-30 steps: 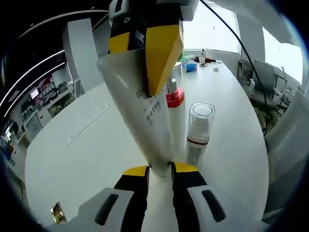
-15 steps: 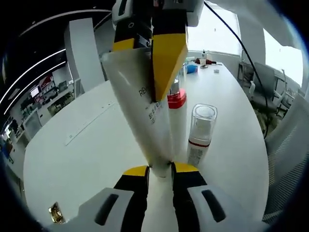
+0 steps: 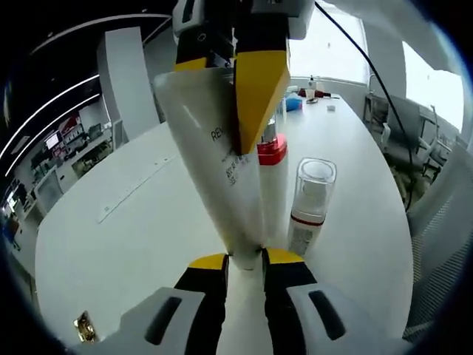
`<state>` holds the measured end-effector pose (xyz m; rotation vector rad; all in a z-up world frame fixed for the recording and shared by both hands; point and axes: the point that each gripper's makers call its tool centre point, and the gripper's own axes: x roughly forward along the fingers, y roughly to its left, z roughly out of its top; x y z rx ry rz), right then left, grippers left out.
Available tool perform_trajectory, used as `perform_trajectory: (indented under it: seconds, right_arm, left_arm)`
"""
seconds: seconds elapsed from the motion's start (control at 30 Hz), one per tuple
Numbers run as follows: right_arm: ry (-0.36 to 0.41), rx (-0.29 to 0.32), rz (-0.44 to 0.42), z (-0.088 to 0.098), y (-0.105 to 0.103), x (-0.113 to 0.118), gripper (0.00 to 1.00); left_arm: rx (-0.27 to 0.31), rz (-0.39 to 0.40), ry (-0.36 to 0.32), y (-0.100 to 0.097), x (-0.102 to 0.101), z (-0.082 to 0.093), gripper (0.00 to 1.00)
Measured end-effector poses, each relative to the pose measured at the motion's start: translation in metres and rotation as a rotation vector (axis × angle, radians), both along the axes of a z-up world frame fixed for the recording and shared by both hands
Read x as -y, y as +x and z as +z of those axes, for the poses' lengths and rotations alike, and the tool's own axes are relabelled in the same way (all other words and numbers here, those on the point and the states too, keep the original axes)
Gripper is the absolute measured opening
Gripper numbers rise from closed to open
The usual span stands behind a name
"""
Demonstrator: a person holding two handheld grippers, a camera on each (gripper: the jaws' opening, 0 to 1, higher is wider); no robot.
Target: Arrange the skincare products in the storage area until every visible bottle or jar stands upright without overlapping.
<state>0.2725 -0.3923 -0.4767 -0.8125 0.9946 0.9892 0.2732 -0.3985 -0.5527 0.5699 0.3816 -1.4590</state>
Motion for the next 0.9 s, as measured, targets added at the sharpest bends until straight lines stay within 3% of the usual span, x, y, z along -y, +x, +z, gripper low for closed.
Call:
perform_trajectory:
  seconds: [0.33,0.53,0.9]
  right_arm:
    - [0.001,0.009,0.012,-0.002,0.000,0.001,0.02]
    - [0.006,0.023,-0.003,0.001,0.000,0.002,0.19]
    - [0.031,0.067,-0.043,0.003,0.000,0.001,0.30]
  left_arm:
    - [0.012,-0.008,-0.022,0.000,0.002,0.006,0.20]
    - [0.000,-0.004,-0.032,-0.001,0.000,0.011,0.24]
    - [0.003,0.018,-0.027,0.002,-0.012,0.017,0.30]
